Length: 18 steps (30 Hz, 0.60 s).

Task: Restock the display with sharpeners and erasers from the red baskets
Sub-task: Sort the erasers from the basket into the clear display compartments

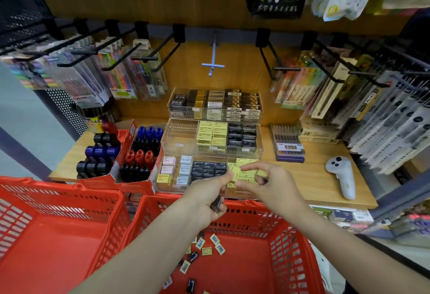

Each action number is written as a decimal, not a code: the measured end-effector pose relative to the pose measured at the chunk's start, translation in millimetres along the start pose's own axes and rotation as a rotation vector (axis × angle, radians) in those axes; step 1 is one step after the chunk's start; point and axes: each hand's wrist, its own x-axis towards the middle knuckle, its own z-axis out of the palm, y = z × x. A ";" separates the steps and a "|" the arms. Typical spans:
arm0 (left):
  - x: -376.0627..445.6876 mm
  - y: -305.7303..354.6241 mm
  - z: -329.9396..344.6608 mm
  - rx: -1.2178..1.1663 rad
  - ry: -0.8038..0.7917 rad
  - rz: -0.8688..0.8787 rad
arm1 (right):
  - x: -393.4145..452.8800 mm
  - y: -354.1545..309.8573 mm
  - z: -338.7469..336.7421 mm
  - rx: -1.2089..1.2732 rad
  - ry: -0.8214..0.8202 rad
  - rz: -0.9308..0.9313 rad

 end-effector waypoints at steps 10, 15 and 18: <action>47.0 5.8 -15.3 0.167 0.073 0.113 | 10.4 37.5 18.6 -0.389 -0.046 -0.053; 67.4 -6.4 -29.9 0.505 0.048 0.218 | 15.3 48.1 38.8 -0.434 -0.064 -0.011; 71.4 -5.0 -28.4 0.617 -0.029 0.291 | 18.2 49.7 44.8 -0.459 -0.039 -0.014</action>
